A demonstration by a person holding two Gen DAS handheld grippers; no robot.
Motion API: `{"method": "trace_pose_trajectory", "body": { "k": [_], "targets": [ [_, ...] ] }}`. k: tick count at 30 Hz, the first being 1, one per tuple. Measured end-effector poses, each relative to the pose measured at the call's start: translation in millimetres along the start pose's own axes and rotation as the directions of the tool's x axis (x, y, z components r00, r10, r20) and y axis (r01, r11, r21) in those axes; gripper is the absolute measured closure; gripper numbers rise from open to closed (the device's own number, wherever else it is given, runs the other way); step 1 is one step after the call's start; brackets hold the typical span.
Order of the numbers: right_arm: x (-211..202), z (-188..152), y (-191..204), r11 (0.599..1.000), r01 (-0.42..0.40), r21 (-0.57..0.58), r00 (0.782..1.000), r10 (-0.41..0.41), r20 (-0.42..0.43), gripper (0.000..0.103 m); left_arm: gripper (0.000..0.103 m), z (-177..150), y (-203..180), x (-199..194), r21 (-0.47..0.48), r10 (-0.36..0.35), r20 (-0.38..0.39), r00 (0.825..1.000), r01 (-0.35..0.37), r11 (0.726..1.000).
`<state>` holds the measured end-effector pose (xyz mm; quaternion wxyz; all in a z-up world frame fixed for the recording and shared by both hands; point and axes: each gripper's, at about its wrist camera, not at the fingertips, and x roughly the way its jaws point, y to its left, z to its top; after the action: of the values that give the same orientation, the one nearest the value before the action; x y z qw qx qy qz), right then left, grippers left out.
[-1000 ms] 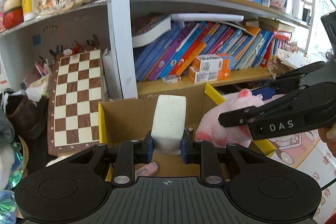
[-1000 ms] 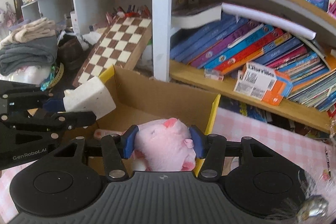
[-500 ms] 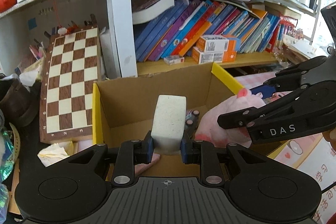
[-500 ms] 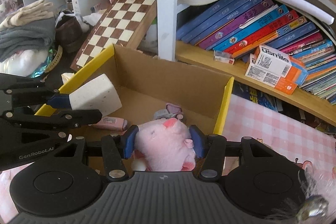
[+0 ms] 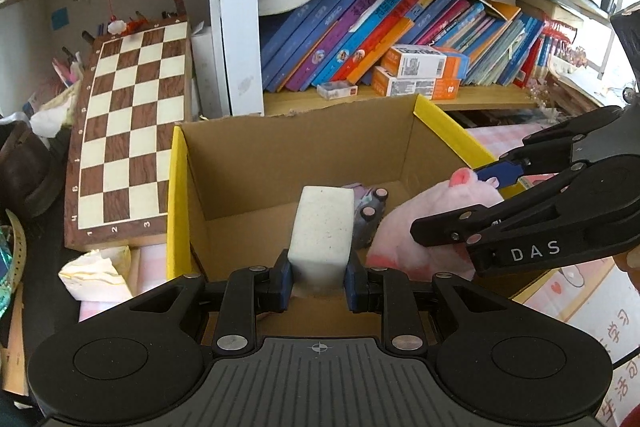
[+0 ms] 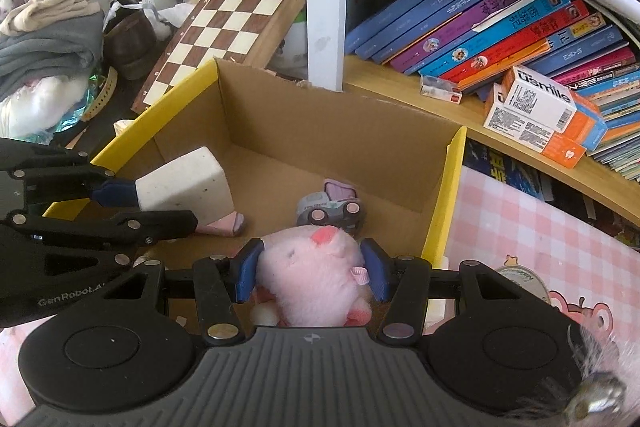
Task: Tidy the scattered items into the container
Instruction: 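Open the left gripper to drop the block in the box while the right gripper releases the pig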
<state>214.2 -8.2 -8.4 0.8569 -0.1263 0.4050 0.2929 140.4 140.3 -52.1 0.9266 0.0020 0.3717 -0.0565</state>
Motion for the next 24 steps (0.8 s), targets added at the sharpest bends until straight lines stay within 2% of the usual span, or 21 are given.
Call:
{"method": "trace_pose_trajectory", "body": {
  "k": [6,8,12,17,19,24],
  "targets": [
    [6,-2,-1,1.0,-0.004,0.004,1.0,0.004,-0.02,0.052,0.076,-2,2,5,-0.013,-0.009,-0.013,1.0,0.008,1.0],
    [8,-2,-1,1.0,-0.004,0.005,1.0,0.004,-0.024,0.052,0.072,-3,3,6,-0.017,-0.012,-0.017,1.0,0.011,1.0],
    [9,-3,-1,1.0,-0.005,0.002,1.0,0.005,-0.026,0.052,0.053,-3,1,7,-0.015,-0.009,-0.014,1.0,0.008,1.0],
    [10,-3,0,1.0,-0.006,-0.002,1.0,0.006,-0.028,0.052,0.045,-2,-3,4,-0.005,0.006,0.001,1.0,-0.006,1.0],
    [10,-3,1,1.0,-0.006,-0.004,1.0,0.006,-0.029,0.052,0.037,-2,-1,2,-0.009,0.012,0.005,1.0,-0.011,1.0],
    [11,-3,1,1.0,-0.007,-0.007,1.0,0.007,-0.031,0.05,0.034,-1,1,-4,-0.015,0.017,0.02,1.0,-0.017,1.0]
  ]
}}
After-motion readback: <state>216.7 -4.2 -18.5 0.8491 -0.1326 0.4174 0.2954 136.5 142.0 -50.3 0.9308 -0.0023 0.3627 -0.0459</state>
